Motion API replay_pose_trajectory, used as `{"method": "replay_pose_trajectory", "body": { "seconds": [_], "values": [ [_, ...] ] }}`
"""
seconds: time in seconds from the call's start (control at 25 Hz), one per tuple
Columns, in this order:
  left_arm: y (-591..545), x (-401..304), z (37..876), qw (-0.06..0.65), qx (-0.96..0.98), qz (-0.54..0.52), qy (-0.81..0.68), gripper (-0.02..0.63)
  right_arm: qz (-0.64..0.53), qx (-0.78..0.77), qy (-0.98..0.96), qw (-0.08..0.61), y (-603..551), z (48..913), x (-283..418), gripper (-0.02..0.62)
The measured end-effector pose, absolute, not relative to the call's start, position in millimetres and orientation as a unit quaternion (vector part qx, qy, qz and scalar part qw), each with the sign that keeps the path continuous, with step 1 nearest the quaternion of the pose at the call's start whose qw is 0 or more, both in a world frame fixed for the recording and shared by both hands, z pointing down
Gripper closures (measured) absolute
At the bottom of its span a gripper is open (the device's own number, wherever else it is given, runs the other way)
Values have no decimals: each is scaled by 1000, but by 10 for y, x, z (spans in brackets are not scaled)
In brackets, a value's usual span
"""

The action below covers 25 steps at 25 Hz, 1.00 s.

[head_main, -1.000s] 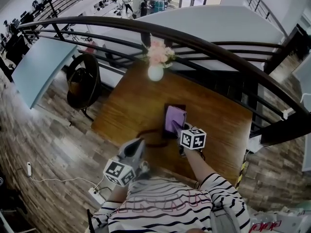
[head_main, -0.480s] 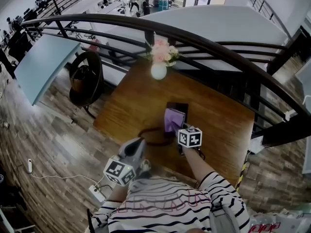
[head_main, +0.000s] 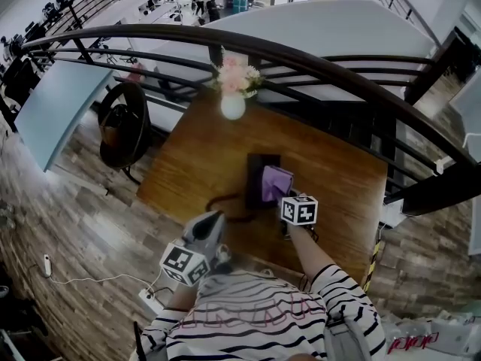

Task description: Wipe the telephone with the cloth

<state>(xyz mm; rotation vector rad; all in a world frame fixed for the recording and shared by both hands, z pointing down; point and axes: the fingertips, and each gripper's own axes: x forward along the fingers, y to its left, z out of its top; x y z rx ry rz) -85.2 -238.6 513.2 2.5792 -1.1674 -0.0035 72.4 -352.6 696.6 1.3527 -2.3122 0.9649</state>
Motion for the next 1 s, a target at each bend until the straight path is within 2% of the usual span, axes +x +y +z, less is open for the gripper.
{"method": "replay_pose_trajectory", "body": {
  "seconds": [0.52,1.0],
  "values": [
    [-2357,-711,5141,153,902,-2,-403,603,336,500,-785,146,-3451,6963,1124,543],
    [-2285,-817,5095,149,895,-7,-421,603,319,406,-848,115,-3138,6699,219,545]
  ]
}}
